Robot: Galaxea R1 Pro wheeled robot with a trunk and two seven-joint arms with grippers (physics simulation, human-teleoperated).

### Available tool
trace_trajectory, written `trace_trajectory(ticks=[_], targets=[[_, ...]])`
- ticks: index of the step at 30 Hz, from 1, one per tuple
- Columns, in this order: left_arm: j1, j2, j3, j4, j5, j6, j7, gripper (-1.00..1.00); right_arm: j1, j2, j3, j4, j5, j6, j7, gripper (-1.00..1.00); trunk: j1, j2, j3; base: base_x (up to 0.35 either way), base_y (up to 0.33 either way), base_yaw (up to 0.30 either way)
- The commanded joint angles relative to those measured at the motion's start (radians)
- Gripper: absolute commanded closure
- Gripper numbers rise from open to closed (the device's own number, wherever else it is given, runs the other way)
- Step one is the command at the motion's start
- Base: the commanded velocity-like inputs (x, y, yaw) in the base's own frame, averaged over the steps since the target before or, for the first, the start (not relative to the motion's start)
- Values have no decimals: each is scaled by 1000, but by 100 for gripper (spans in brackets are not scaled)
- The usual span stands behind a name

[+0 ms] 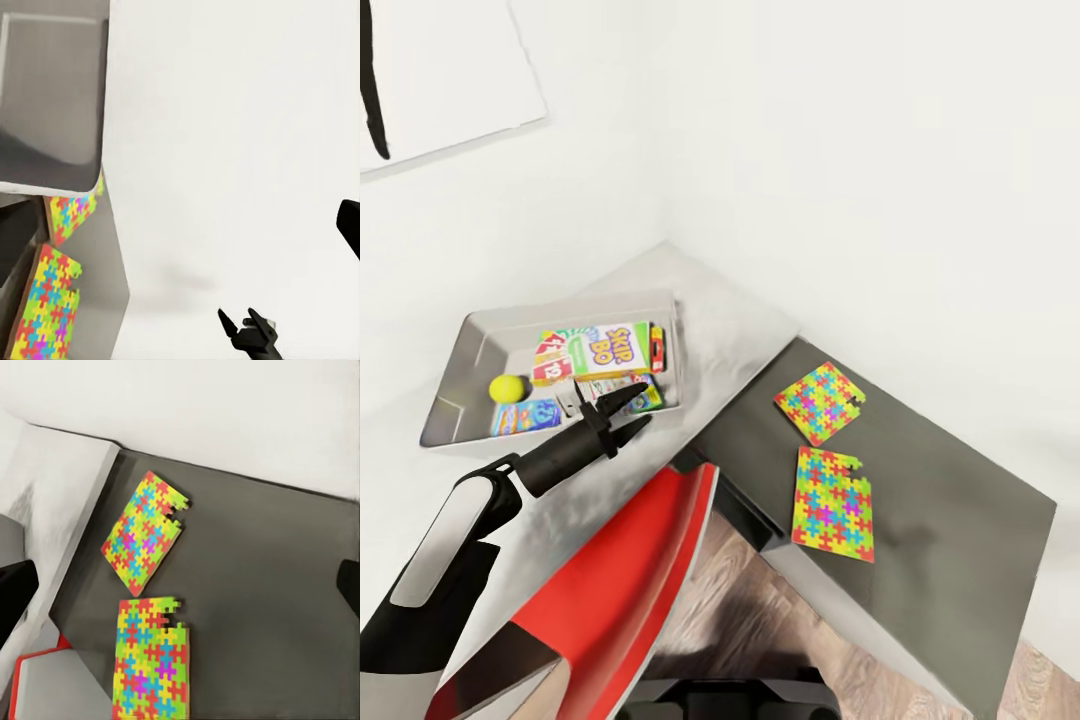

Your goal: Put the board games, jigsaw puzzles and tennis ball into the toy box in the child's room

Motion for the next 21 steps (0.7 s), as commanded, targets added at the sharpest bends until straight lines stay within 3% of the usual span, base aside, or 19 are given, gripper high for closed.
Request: trace_trajectory(ticks=[1, 7, 15, 21], targets=[[0, 1, 0, 0, -1, 1, -6, -100, -2, 0, 3, 0, 9, 5, 9, -100, 1, -2, -1, 0, 0, -273], [-1, 1, 0, 0, -1, 1, -7, -100, -2, 1, 15, 0, 9, 5, 9, -100, 1, -2, 2, 0, 0, -231], [-2, 2, 0, 0, -7, 2, -7, -100, -2, 5, 20, 0, 10, 5, 10, -100, 1, -2, 3, 0, 0, -85], [-2, 1, 0, 0, -44, 2, -9, -100, -2, 7, 22, 0, 10, 5, 10, -100, 1, -2, 4, 0, 0, -29]])
